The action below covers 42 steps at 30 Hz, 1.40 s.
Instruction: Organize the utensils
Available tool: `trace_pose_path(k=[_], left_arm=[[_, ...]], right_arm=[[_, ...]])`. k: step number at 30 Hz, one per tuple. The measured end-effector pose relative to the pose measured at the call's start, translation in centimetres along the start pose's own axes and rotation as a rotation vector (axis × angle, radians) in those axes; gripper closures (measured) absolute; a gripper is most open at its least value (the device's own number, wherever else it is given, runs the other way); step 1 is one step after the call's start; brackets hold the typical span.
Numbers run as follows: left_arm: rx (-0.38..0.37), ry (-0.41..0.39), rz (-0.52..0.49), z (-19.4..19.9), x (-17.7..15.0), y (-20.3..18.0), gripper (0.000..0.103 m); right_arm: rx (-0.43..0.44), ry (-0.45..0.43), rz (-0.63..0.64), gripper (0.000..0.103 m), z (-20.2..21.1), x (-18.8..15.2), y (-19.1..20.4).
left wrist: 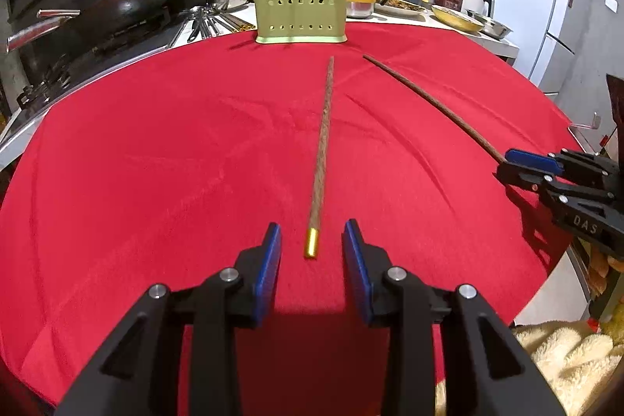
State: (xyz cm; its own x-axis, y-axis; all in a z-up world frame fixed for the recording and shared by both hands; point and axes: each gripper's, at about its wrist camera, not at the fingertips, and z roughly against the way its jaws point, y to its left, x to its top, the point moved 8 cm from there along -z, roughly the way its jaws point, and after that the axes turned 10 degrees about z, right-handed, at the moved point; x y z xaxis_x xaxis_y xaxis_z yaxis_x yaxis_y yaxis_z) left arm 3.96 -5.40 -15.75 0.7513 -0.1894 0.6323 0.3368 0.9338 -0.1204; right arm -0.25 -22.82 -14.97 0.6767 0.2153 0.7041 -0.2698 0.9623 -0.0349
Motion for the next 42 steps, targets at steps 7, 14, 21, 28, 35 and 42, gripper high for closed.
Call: trace_pose_path(k=[7,14,21,28,35,42], left_arm=[[0.019,-0.022,-0.029,-0.4,0.4,-0.2,0.087],[0.02,-0.044,-0.043,-1.2,1.1,-0.6,0.087],[0.025,-0.054,-0.051,-1.2,1.1,-0.7,0.087],[0.033,-0.072,-0.037,-1.2,1.2,-0.6,0.093],[0.052,-0.117,-0.022,0.1,1.6,-0.2,0.096],[0.0,-0.235,0.046,4.3,4.6,0.9,0.096]], right_arm=[[-0.001,-0.008,-0.005,0.078,0.1,-0.1,0.2],[-0.021,-0.012,0.027,0.078,0.5,-0.6,0.4],[-0.029,-0.025,0.011,0.079,1.2,-1.3,0.1],[-0.056,-0.072,-0.033,0.093,1.0,-1.3,-0.7],[-0.084,-0.066,-0.002,0.096,1.5,-1.2,-0.6],[-0.049,-0.141,-0.058,0.096,4.1,1.6,-1.9]])
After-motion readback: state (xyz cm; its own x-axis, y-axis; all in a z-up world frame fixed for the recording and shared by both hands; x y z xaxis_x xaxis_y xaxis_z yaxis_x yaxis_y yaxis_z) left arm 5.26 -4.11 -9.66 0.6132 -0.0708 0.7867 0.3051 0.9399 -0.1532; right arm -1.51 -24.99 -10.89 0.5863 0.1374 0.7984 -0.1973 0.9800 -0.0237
